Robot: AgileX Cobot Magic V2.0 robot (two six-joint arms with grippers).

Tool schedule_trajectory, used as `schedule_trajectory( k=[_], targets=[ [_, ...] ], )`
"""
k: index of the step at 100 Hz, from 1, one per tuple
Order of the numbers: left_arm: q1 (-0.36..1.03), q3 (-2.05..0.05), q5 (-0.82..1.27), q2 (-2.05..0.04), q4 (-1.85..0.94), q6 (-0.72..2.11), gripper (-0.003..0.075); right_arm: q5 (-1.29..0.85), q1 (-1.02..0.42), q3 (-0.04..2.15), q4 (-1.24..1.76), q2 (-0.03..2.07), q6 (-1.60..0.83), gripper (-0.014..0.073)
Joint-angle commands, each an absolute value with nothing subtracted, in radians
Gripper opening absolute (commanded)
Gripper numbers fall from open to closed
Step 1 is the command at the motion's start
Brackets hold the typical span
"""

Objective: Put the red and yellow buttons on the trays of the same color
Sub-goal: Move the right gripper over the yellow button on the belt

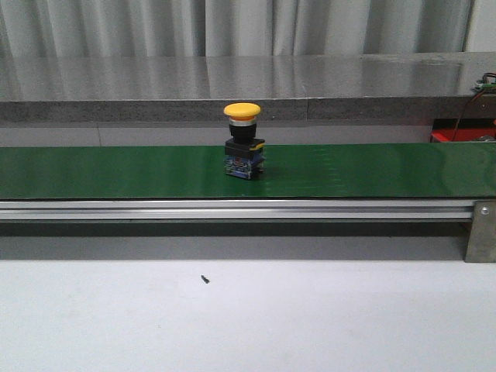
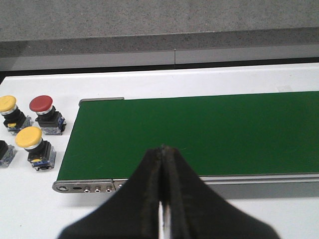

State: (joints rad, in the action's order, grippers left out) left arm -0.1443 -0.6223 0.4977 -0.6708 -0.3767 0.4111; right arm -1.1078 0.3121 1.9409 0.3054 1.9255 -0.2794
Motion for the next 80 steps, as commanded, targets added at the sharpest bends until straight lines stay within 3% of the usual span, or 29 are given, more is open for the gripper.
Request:
schedule_trajectory(
  k=[1, 46, 80],
  targets=[
    [-0.138, -0.651, 0.429, -0.676, -0.398, 0.411, -0.002, -1.091, 0.242, 1.973, 0.34, 1.829, -0.296, 0.0589],
    [-0.138, -0.651, 0.429, -0.676, -0.398, 0.411, -0.002, -1.135, -0.203, 1.971, 0.302, 1.793, -0.302, 0.0589],
    [-0.138, -0.651, 0.433, -0.676, -0.398, 0.411, -0.002, -1.145, -0.335, 1.929, 0.233, 1.793, -0.29, 0.0589]
  ],
)
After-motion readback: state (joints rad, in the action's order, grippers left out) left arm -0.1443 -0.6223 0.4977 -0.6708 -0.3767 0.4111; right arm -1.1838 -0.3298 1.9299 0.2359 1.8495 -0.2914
